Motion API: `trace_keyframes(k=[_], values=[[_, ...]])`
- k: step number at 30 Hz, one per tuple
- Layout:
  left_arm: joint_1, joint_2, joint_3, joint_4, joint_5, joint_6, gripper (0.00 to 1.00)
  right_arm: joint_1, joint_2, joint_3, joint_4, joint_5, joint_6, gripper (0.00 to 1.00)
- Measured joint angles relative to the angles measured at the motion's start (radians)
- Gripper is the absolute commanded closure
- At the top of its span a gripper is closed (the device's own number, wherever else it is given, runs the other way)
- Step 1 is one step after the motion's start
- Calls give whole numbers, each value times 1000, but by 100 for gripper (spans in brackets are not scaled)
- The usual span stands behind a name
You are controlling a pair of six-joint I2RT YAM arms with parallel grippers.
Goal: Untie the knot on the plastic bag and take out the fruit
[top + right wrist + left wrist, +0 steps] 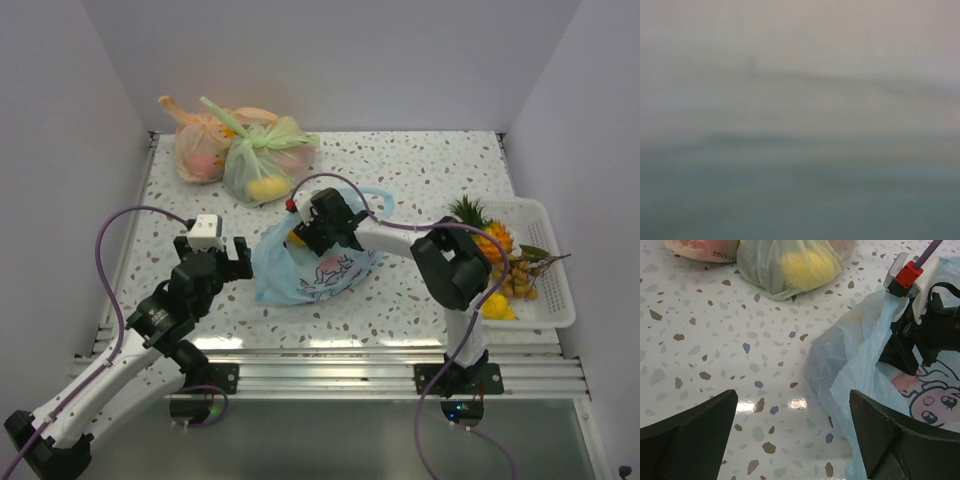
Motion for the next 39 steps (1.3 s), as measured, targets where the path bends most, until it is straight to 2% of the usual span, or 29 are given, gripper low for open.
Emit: trace_keyframes(k=[3, 12, 16, 26, 30, 35, 39], values=[[3, 0, 0, 0, 2, 0, 0, 0, -21, -27, 3, -2, 7, 80], [6, -2, 0, 0, 4, 2, 0, 0, -209, -105, -51, -14, 50, 85], [6, -7, 0, 0, 4, 4, 0, 0, -300, -113, -110, -5, 72, 91], [6, -31, 0, 0, 4, 4, 0, 1, -483, -148, -394, 70, 161, 93], [6, -38, 0, 0, 4, 3, 0, 1, -586, -148, -527, 150, 225, 96], [6, -55, 0, 0, 4, 3, 0, -20, -761, -147, -644, 337, 325, 97], [6, -68, 0, 0, 8, 3, 0, -146, -866, -151, -706, 456, 397, 96]])
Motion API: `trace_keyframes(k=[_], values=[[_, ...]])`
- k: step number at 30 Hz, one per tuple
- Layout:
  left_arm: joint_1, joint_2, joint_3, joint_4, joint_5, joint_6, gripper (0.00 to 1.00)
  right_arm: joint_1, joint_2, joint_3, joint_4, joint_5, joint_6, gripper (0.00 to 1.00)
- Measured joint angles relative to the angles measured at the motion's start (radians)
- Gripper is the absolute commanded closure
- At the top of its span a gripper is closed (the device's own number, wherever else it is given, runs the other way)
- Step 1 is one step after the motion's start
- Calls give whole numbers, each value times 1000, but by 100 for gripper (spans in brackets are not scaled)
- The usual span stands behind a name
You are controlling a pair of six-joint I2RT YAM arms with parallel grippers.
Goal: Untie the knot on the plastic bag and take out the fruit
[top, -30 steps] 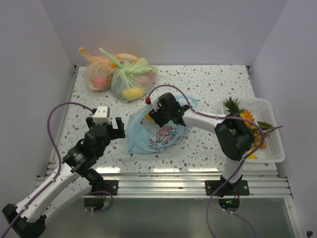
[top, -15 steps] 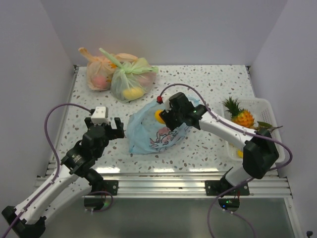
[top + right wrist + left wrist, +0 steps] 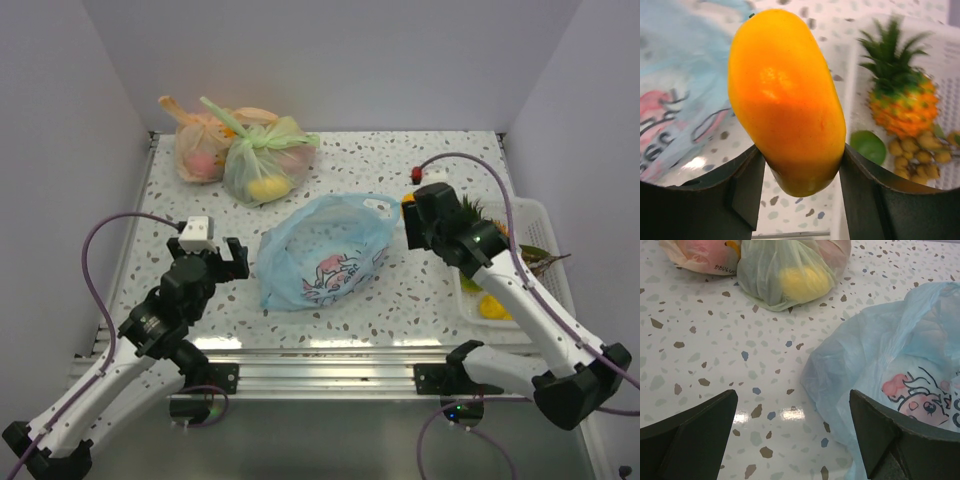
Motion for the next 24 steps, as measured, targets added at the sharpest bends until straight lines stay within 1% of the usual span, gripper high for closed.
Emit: trace_keyframes(k=[4, 8, 11, 12, 14, 15, 16, 18, 19, 24], values=[[0, -6, 0, 0, 10, 0, 0, -190, -80, -51, -18, 80, 43, 92], [0, -6, 0, 1, 29, 0, 0, -325, -90, -89, -24, 95, 53, 86], [0, -6, 0, 3, 42, 0, 0, -426, -66, -117, -5, 71, 52, 77], [0, -6, 0, 4, 46, 0, 0, -455, -56, -129, 9, 63, 51, 71], [0, -6, 0, 7, 51, 0, 0, -509, -27, -147, 31, 39, 48, 65], [0, -7, 0, 8, 52, 0, 0, -530, -11, -154, 42, 22, 48, 48], [0, -7, 0, 8, 53, 0, 0, -549, 7, -160, 51, 11, 48, 36], [0, -7, 0, 8, 53, 0, 0, -571, 33, -169, 68, -13, 58, 17], [0, -8, 0, 8, 53, 0, 0, -578, 43, -173, 74, -23, 62, 2], [0, -8, 0, 18, 55, 0, 0, -581, 44, -179, 84, -69, 73, 1]])
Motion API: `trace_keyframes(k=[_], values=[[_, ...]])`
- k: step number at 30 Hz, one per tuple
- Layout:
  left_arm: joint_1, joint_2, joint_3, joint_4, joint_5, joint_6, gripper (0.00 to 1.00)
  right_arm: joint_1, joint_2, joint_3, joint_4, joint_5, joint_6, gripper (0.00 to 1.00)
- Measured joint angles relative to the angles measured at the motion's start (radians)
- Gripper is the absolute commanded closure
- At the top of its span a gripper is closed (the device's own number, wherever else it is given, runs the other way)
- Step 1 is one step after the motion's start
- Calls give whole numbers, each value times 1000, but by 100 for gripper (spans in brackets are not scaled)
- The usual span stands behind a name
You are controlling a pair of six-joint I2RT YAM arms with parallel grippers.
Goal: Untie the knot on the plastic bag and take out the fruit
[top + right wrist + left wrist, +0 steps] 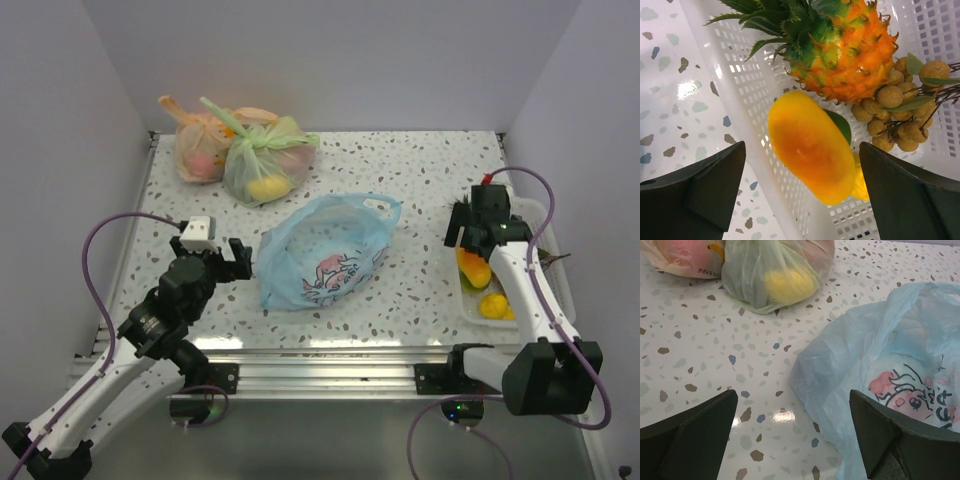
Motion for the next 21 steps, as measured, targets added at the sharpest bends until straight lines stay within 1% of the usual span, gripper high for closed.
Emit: trace_keyframes(k=[3, 7, 10, 15, 18, 21], values=[[1, 4, 0, 6, 8, 2, 0, 0, -21, 1, -4, -30, -1, 1], [5, 31, -2, 27, 43, 18, 0, 2, -91, 9, -3, -158, -8, 1], [6, 76, -10, 44, 92, 31, 0, 32, -145, 23, 5, -246, -7, 1], [6, 193, -10, 50, 166, 40, 0, 203, -162, 37, 65, -355, 16, 2], [6, 259, -1, 46, 205, 36, 0, 324, -125, 37, 129, -403, 57, 1], [-2, 326, 47, 42, 230, 14, 0, 447, -63, 37, 214, -421, 104, 2]])
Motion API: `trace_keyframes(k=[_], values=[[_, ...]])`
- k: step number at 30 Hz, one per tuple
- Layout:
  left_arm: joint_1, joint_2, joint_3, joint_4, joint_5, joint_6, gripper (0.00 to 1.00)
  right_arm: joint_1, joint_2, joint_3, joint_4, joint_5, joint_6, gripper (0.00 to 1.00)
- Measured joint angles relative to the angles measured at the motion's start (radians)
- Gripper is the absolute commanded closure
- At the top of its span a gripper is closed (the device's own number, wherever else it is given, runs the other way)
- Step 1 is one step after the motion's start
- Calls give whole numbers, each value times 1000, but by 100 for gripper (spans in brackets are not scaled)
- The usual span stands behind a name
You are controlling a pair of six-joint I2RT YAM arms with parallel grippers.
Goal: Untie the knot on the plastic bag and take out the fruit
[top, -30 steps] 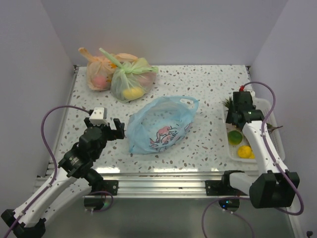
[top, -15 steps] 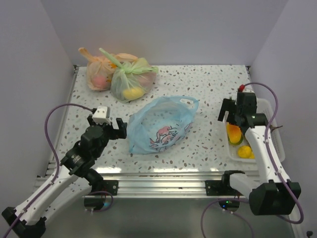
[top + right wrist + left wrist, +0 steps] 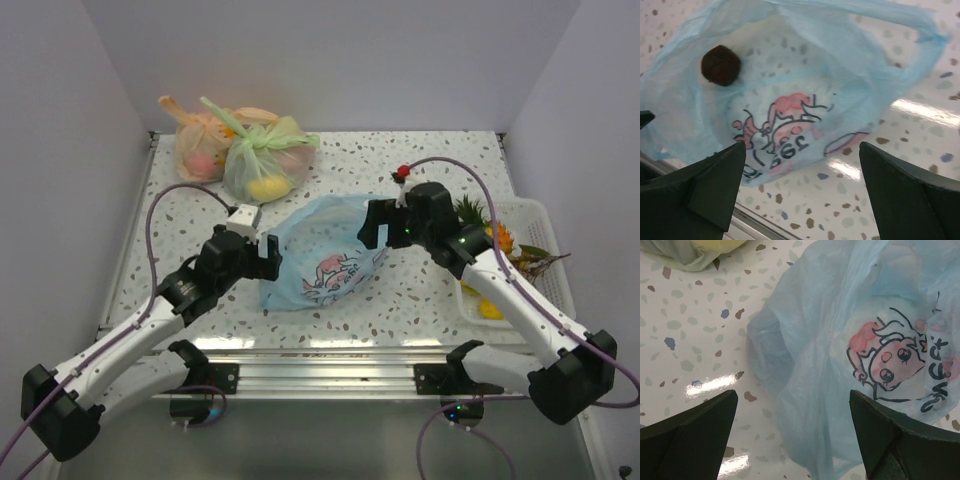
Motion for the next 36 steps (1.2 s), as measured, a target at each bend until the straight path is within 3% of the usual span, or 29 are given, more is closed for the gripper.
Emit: trace_keyframes(k=[11, 25, 27, 28, 30, 31, 32, 34, 36], values=[[-82, 181, 78, -3, -39, -185, 0, 301, 225, -114, 360, -11, 168, 3], [-125, 455, 79, 8, -235, -413, 3, 355, 306, -294, 560, 72, 277, 3], [-125, 484, 79, 12, -251, -433, 14, 356, 314, -314, 584, 85, 288, 3], [-125, 491, 79, 16, -259, -440, 34, 356, 322, -326, 599, 93, 293, 3], [-125, 494, 79, 23, -270, -450, 60, 356, 334, -347, 620, 98, 302, 3], [-125, 493, 79, 27, -272, -441, 79, 356, 341, -358, 629, 100, 306, 3], [-125, 491, 79, 33, -270, -433, 88, 356, 349, -368, 639, 100, 309, 3], [-125, 478, 79, 42, -260, -405, 100, 356, 365, -381, 656, 100, 316, 3], [-126, 450, 80, 46, -230, -365, 100, 356, 375, -388, 669, 100, 322, 3]])
